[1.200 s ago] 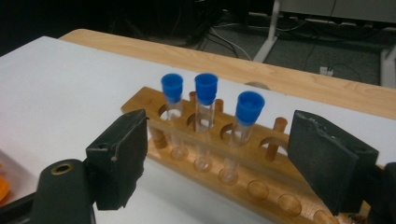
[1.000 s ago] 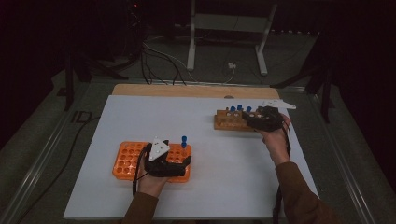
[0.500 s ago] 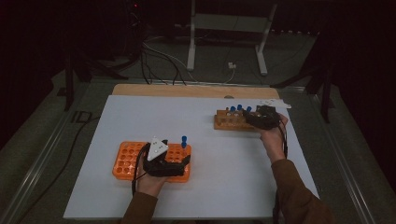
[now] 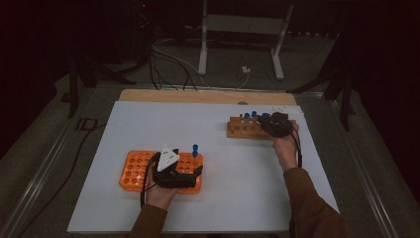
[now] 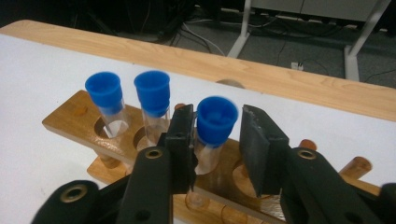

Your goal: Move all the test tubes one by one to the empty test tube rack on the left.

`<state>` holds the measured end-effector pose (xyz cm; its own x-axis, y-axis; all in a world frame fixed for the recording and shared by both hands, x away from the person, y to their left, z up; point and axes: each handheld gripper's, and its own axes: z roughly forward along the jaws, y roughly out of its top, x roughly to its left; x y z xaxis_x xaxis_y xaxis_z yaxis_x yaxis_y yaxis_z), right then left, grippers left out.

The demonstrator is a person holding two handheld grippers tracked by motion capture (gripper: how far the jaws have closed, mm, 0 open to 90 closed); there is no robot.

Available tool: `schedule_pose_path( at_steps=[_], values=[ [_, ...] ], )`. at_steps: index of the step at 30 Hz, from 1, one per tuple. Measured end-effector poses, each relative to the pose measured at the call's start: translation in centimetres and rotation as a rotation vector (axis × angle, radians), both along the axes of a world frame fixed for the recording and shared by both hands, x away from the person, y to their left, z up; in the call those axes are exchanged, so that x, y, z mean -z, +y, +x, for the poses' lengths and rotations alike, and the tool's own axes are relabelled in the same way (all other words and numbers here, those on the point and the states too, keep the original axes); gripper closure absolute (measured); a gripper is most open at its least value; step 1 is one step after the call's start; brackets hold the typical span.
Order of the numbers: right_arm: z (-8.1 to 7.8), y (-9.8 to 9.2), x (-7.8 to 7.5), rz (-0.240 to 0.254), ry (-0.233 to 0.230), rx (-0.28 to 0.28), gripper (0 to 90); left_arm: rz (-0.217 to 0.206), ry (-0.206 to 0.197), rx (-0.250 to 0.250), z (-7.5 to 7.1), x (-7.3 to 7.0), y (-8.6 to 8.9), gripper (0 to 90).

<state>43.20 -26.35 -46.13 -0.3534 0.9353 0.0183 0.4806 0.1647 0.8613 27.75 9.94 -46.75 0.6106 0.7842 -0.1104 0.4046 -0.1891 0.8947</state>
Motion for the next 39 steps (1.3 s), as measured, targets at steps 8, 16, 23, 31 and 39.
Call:
schedule_pose_path(
  at_steps=[8, 16, 23, 31, 39],
  values=[
    [-0.1, 0.8, 0.3, -0.018, -0.004, -0.027, 76.7, 0.001, 0.003, 0.002, 0.0, 0.1, -0.1, 0.4],
    [-0.1, 0.7, 0.3, -0.014, 0.0, -0.012, 77.2, 0.001, 0.004, 0.001, 0.0, 0.1, -0.1, 0.4],
    [-0.4, 0.4, -0.6, -0.007, -0.03, -0.003, 77.2, 0.006, 0.009, -0.002, 0.1, 0.2, -0.1, 0.4],
    [-0.9, 0.3, -1.8, 0.008, -0.047, -0.02, 77.2, 0.012, 0.011, 0.002, 0.0, 0.3, -0.2, 0.4],
    [-1.3, 0.1, -3.5, 0.031, -0.078, -0.026, 77.2, 0.017, 0.011, -0.001, 0.0, 0.3, -0.2, 0.4]
  ],
)
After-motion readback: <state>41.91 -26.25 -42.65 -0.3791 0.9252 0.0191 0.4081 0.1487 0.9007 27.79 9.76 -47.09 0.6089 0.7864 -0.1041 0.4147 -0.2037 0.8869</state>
